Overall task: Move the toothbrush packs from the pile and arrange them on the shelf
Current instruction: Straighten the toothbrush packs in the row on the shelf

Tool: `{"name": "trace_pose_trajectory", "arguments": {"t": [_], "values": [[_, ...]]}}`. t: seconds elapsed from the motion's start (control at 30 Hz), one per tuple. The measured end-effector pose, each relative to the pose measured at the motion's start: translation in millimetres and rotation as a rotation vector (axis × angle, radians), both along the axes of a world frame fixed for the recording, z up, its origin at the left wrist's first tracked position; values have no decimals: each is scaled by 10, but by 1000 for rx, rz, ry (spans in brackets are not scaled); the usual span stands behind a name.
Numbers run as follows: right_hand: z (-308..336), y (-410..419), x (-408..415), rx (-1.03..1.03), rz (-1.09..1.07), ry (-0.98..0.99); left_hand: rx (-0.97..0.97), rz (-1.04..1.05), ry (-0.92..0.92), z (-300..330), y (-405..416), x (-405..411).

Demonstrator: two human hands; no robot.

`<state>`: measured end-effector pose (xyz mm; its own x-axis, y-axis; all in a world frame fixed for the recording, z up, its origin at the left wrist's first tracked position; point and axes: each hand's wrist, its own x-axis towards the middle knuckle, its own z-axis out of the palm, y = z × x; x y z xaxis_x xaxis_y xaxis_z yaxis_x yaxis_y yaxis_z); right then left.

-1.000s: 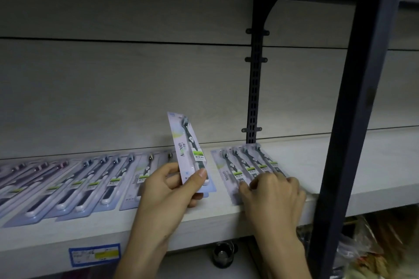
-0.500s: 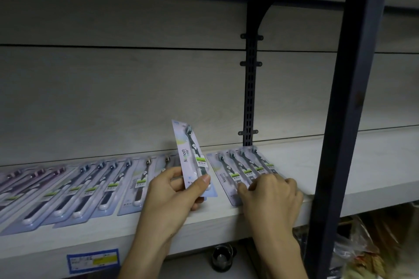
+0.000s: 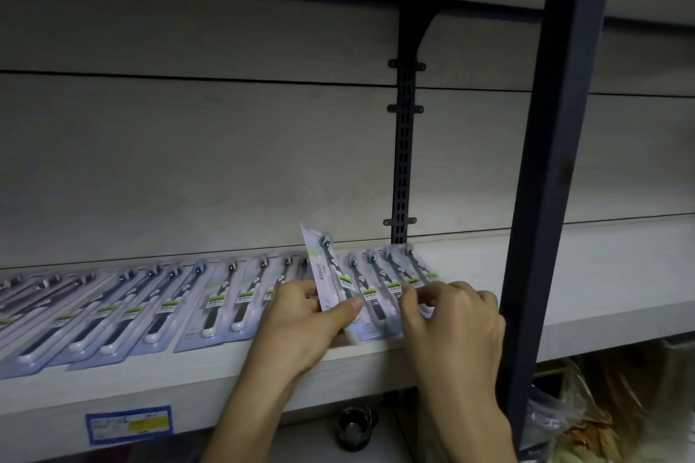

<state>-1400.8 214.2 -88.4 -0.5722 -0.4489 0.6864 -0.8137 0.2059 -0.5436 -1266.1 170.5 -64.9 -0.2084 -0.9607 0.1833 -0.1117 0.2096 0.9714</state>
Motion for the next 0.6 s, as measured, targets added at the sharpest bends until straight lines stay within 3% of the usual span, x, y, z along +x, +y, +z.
{"name": "trace_pose_trajectory", "arguments": {"t": [0.1, 0.27, 0.5, 0.6], "values": [[-11, 3, -55, -86, 18, 24, 35, -15, -35, 2, -21, -72], [-34, -40, -74, -134, 77, 22, -31, -10, -297, 21, -24, -133], [-86, -89, -126, -143, 137, 17, -236, 164, -504, 84, -50, -226], [-89, -111, -161, -149, 155, -3, -273, 266, -672, 64, -93, -258]]}}
